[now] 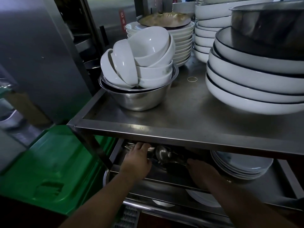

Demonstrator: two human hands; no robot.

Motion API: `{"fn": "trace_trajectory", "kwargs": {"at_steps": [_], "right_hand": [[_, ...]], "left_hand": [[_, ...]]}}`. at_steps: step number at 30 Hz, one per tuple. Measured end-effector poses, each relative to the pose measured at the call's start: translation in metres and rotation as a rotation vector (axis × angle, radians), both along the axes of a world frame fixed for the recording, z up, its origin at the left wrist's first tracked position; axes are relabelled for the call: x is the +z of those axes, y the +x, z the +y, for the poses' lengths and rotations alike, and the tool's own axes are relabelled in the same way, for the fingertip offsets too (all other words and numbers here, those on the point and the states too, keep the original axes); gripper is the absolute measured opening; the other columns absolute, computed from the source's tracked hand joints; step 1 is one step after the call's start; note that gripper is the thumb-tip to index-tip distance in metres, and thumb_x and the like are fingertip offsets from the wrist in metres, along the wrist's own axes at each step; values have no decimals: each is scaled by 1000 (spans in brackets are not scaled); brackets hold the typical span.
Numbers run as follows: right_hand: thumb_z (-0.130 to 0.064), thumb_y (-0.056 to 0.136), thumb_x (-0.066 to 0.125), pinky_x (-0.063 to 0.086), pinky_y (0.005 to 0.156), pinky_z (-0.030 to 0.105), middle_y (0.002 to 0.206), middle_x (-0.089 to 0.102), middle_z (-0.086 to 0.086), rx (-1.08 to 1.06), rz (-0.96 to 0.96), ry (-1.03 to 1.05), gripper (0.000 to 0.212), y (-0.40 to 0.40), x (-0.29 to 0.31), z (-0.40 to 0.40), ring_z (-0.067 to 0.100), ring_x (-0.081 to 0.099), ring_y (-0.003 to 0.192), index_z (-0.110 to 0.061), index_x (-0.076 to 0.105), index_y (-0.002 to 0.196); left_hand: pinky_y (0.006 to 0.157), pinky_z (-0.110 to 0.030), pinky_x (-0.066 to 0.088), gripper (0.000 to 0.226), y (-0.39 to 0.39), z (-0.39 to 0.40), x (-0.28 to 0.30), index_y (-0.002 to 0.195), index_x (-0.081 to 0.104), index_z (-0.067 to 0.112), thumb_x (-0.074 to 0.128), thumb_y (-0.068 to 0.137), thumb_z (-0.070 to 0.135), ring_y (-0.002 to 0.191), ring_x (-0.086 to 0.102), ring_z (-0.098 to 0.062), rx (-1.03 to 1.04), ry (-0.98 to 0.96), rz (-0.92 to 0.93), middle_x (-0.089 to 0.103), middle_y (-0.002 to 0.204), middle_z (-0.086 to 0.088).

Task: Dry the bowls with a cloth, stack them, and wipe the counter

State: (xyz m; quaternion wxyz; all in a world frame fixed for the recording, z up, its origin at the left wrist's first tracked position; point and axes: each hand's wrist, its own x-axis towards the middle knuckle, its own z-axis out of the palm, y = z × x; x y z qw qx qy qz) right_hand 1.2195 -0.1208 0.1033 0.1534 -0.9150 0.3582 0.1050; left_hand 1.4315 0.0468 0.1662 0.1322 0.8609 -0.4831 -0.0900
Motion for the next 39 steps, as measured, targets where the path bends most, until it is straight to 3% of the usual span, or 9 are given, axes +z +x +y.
{"fn": "trace_trajectory", "kwargs": {"at_steps": [6,15,20,25,33,39], "right_hand": [[-29,109,34,53,100,44,136,64,10,30,56,-6,32,7,-6,-4,32,65,121,-17,50,134],[-44,107,43,52,96,42,137,52,10,-26,-67,-39,39,5,-11,6,35,60,121,-19,49,138],[-36,107,44,49,101,38,133,56,8,-50,-102,-96,33,0,-9,9,30,54,126,-21,54,135],[-27,103,48,51,96,39,130,58,7,-133,-111,-103,28,2,2,15,30,53,125,-20,59,127],[-34,99,54,51,91,41,123,60,4,-232,-200,-158,27,-12,14,47,28,56,115,-23,61,123],[-39,99,55,47,99,41,130,57,0,-291,-276,-115,31,-35,32,69,26,53,124,-28,60,128]], "left_hand": [[107,-38,46,55,1,8,0,145,51,27,63,92,27,132,51,-24,-11,-4,-17,50,146,3],[109,-41,48,57,7,18,-4,148,49,30,61,92,29,132,52,-25,-29,26,-16,49,148,3],[109,-40,47,59,9,22,-3,148,47,30,61,91,29,133,51,-24,-58,34,-13,49,147,2],[109,-39,47,60,10,24,-4,148,47,32,61,90,30,132,52,-24,-84,46,4,48,147,3],[98,-41,49,53,-9,15,-10,141,50,33,62,89,35,127,54,-22,-200,1,-23,53,142,5],[102,-41,46,54,-52,2,-3,144,49,30,60,91,37,130,51,-24,-259,-1,-91,49,147,2]]}}
